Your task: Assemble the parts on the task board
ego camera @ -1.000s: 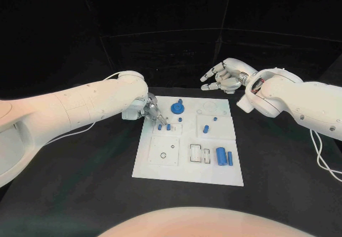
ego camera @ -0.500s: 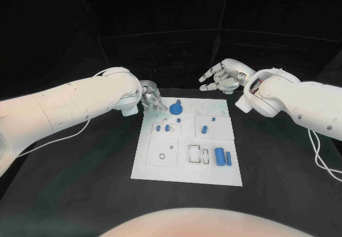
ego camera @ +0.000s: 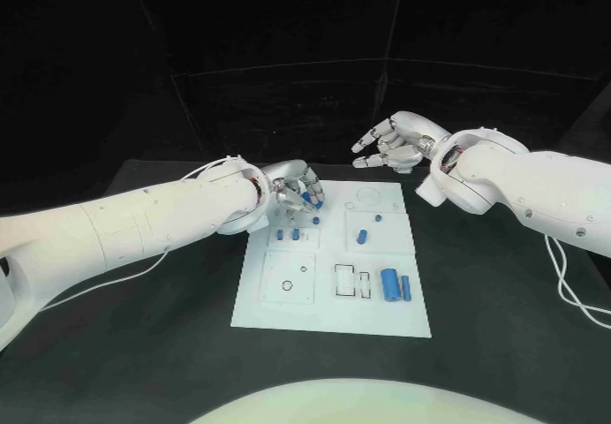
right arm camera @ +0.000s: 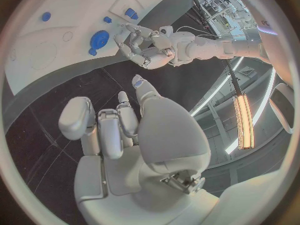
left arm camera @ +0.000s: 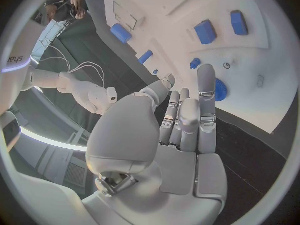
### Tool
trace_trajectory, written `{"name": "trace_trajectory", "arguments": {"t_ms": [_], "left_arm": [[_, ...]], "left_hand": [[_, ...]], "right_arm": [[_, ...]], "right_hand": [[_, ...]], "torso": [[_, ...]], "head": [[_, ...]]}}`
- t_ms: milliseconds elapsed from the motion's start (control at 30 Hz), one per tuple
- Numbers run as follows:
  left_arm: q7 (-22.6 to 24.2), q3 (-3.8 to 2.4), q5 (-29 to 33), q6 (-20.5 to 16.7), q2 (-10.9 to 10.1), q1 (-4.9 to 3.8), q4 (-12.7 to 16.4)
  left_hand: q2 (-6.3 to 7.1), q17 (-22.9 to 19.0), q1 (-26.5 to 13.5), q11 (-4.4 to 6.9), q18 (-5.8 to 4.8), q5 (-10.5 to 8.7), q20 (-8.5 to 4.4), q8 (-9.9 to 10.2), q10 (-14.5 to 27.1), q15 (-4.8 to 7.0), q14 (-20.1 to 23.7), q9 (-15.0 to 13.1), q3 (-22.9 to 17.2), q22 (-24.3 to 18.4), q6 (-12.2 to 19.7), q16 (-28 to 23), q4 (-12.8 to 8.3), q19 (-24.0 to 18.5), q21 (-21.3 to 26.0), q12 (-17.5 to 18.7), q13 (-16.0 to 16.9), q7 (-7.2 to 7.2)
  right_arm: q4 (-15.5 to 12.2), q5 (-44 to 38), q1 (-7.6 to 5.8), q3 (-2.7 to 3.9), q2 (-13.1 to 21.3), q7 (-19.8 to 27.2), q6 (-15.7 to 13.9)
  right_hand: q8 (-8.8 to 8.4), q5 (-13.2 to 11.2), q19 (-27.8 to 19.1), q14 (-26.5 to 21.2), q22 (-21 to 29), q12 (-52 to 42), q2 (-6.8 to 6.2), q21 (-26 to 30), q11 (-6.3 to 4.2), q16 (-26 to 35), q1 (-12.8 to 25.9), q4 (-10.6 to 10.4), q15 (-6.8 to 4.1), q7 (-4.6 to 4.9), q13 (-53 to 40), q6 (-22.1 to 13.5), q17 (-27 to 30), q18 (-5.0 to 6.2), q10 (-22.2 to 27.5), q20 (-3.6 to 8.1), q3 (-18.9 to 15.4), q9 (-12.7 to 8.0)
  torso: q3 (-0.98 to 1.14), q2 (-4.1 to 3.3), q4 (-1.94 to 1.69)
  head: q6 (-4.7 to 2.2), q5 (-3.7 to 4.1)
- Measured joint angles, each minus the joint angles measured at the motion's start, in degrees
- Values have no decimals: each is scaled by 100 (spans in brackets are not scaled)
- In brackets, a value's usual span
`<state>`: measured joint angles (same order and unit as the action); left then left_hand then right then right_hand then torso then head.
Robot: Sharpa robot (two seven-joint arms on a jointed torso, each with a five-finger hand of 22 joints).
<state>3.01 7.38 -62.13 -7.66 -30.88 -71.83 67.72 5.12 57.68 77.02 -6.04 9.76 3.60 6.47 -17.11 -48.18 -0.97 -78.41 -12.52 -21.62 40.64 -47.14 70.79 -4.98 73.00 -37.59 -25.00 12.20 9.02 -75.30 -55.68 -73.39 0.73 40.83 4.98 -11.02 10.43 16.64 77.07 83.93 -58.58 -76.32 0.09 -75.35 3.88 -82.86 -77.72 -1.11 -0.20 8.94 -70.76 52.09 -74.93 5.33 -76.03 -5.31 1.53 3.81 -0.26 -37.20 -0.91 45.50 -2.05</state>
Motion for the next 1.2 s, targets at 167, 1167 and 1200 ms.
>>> {"name": "trace_trajectory", "arguments": {"t_ms": [167, 1167, 1200], "left_arm": [[199, 20, -573, -87, 116, 71, -124], [-108, 34, -1896, 318, 574, 121, -682], [-119, 34, -1905, 336, 577, 121, -685]], "left_hand": [[45, 346, -45, 11, 0, 0, -19, 182, -112, 16, -333, 229, -7, 384, -181, 368, -7, 365, -470, 153, -314, -33], [83, 296, -83, 83, -1, -1, -122, 398, -485, 96, -534, 541, -21, 806, -590, 526, 42, 850, -949, 302, -767, -74], [82, 293, -83, 87, 0, -1, -122, 398, -525, 96, -534, 548, -24, 811, -602, 526, 39, 850, -957, 302, -776, -62]], "right_arm": [[-6, 0, 4, 0, -2, 5, 0], [-17, 0, 10, 0, -32, 14, -2], [-17, 0, 10, 0, -33, 14, -2]], "right_hand": [[0, 0, 0, 0, 0, 0, 0, 0, 0, 0, 0, 0, 0, 0, 0, 0, 0, 0, 0, 0, 0, 0], [0, 0, 0, 0, 5, 0, 0, -2, 0, 0, 0, -17, 0, 0, 6, 0, 2, 0, -1, 0, 17, 1], [0, 0, 0, 0, 5, 0, 0, -2, 0, 0, 0, -17, 0, 0, 6, 0, 2, 0, -1, 0, 17, 1]], "torso": [[-2, -6, 6], [4, -1, -1], [4, -1, -1]], "head": [[-21, 15], [28, 60], [29, 60]]}}
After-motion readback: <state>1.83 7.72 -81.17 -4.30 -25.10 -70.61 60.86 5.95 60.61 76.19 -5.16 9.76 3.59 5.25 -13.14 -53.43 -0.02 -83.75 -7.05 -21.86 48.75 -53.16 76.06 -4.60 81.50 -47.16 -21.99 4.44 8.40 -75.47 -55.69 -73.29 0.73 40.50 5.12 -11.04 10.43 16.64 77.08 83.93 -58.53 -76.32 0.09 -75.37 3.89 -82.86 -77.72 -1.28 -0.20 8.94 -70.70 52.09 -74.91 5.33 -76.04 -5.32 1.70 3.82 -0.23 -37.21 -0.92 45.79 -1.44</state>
